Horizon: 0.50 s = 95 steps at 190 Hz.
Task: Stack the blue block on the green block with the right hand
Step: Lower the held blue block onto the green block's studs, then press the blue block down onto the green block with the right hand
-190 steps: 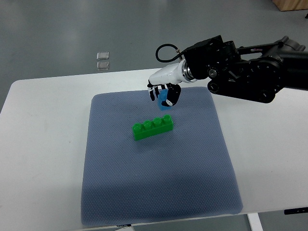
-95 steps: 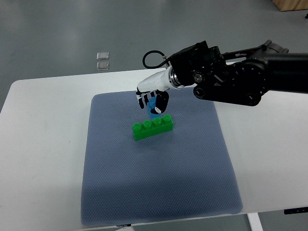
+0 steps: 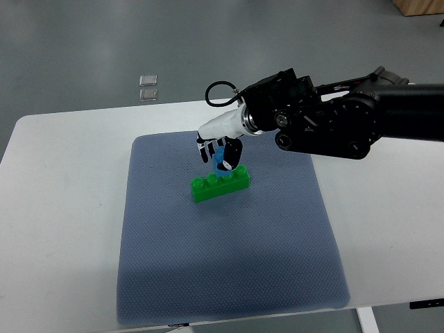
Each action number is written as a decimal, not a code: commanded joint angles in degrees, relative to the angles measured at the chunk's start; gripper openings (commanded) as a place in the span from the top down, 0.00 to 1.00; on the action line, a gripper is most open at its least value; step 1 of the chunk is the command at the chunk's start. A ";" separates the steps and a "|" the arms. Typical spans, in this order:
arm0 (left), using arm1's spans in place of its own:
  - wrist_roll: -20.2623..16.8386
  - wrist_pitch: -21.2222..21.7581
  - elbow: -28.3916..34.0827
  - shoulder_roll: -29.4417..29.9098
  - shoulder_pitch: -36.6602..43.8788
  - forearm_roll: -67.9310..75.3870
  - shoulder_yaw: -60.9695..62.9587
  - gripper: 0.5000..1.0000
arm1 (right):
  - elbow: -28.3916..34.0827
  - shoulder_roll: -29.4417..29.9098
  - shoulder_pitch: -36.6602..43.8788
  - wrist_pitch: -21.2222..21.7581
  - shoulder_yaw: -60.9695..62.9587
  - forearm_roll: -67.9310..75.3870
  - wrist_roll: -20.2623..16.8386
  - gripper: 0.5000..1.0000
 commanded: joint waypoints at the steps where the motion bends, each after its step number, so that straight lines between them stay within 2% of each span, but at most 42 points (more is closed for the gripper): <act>1: 0.00 0.00 0.00 0.00 0.01 0.00 0.00 0.00 | 0.00 -0.11 -0.65 -0.40 -0.13 -0.07 -0.03 0.78; 95: 0.00 0.00 0.09 0.00 0.01 0.00 -0.09 0.00 | -0.52 -0.11 -1.97 -0.84 -0.04 -0.16 -0.11 0.78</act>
